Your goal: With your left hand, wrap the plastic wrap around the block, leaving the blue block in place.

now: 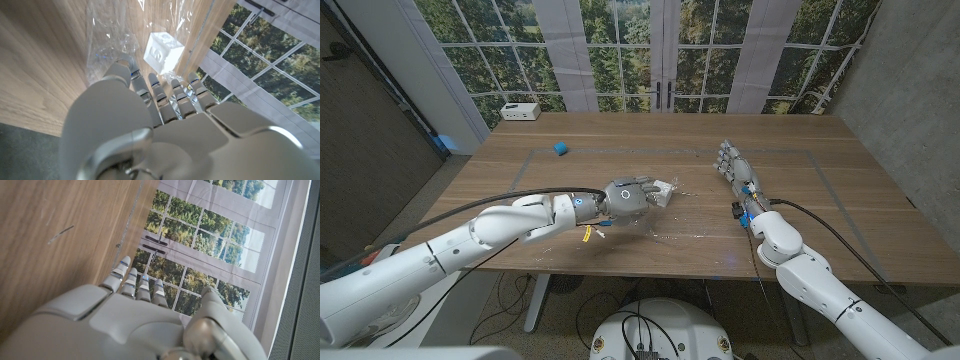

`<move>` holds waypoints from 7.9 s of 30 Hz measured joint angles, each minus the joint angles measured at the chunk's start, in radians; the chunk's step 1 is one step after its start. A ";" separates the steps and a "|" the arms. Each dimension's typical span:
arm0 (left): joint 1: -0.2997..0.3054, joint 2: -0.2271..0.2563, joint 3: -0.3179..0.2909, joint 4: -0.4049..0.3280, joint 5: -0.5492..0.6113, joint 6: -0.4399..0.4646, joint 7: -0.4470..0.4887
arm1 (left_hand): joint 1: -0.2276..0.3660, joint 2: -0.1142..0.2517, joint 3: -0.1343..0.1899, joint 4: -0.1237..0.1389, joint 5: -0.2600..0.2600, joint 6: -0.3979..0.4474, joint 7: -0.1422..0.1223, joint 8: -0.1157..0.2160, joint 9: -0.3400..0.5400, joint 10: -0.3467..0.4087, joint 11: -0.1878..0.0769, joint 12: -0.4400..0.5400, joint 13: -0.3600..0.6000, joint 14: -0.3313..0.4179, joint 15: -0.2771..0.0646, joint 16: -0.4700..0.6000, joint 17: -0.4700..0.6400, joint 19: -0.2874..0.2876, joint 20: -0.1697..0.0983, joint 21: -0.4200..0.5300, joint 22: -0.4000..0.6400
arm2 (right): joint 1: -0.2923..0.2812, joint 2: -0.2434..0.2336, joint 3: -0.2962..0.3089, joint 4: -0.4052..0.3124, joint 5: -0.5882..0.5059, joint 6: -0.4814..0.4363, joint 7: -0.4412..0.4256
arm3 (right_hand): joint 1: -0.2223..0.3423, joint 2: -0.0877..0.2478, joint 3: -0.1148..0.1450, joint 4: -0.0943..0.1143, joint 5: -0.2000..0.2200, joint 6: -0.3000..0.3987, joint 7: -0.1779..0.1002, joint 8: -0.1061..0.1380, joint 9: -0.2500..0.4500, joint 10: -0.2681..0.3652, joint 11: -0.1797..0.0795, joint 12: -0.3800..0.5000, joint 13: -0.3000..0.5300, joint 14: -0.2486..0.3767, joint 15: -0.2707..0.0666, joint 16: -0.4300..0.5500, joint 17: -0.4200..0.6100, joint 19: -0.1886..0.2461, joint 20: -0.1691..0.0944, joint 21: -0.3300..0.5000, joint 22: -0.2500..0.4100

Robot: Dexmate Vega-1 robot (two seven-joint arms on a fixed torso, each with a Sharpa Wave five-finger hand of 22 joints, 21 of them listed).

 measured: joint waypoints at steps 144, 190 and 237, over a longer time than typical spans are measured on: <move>-0.228 -0.497 0.288 0.467 0.063 0.782 0.465 | -0.109 -0.040 -0.029 0.018 -0.002 -0.512 -0.070 -0.142 -0.050 -0.077 0.023 -0.059 0.034 0.031 -0.002 -0.033 0.004 0.012 0.014 0.011 0.009 | 0.043 -0.015 0.018 0.056 0.061 -0.020 0.046 | 0.000 0.000 -0.004 0.004 0.000 0.000 0.000 0.000 0.000 0.000 0.000 0.000 0.000 0.007 0.007 0.000 0.000 0.011 0.011 0.000 0.000; -0.377 -0.324 0.227 0.177 -0.179 0.324 -0.307 | -0.251 -0.089 -0.149 0.075 0.079 -0.848 -0.024 -0.168 -0.055 -0.439 0.134 -0.099 0.020 -0.262 0.083 -0.046 0.018 -0.190 0.102 -0.075 0.015 | 0.021 -0.020 0.039 0.074 0.081 0.017 0.062 | 0.000 0.000 -0.004 0.004 0.006 0.000 0.000 0.000 0.005 0.004 0.004 0.000 0.000 0.011 0.011 0.000 0.000 0.016 0.005 0.000 0.000; -0.519 -0.372 0.220 0.207 -0.529 -0.047 -0.699 | -0.218 -0.057 -0.112 0.026 0.005 -0.354 -0.036 -0.095 -0.048 -0.202 0.096 -0.028 0.007 -0.133 0.019 -0.045 0.004 -0.115 0.063 -0.030 0.021 | -0.009 0.006 0.043 0.100 0.083 0.089 0.069 | 0.000 0.000 -0.004 0.004 0.006 0.000 0.000 0.000 0.005 0.004 0.004 0.000 0.000 0.011 0.011 0.000 0.000 0.016 0.005 0.000 0.000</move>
